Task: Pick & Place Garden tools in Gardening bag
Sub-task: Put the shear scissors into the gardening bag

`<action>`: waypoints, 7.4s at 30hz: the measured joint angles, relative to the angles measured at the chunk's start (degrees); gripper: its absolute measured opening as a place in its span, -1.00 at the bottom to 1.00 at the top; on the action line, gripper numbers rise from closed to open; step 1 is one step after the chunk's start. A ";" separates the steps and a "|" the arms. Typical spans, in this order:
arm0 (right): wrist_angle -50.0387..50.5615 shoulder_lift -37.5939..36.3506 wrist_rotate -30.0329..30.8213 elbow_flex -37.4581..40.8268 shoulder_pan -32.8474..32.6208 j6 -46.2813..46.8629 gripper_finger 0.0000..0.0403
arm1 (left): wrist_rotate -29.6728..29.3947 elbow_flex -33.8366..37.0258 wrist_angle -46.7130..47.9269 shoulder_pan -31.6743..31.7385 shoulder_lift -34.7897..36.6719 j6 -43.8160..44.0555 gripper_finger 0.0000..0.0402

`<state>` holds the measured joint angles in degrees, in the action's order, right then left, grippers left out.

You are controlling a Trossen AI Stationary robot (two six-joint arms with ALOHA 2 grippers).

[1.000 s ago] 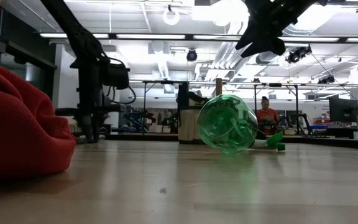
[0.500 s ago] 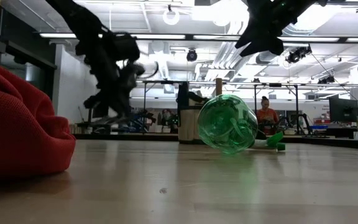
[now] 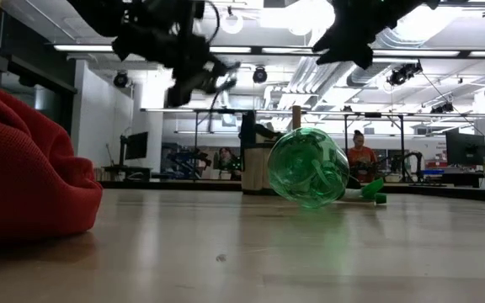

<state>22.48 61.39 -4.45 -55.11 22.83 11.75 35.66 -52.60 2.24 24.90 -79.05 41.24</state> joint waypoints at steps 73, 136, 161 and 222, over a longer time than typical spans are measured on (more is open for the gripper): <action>-41.48 21.43 19.50 0.00 -22.40 -15.93 -0.15 | 10.08 -0.11 -38.12 -6.55 1.69 6.20 -0.79; -45.03 23.93 13.29 -0.02 -18.71 -8.35 -0.98 | 13.65 -0.11 -38.28 -6.57 1.76 8.57 -0.44; -31.10 6.93 16.93 -5.01 -20.60 -10.07 -0.98 | 11.21 -0.13 -38.60 -6.55 1.76 7.32 -0.37; 2.77 10.94 7.99 -25.33 24.45 -29.46 -0.98 | -31.30 -0.13 4.81 -6.55 40.53 -29.31 -0.37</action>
<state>25.25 72.32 3.54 -80.44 47.28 -17.71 4.36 -52.73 7.05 18.35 -38.53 11.93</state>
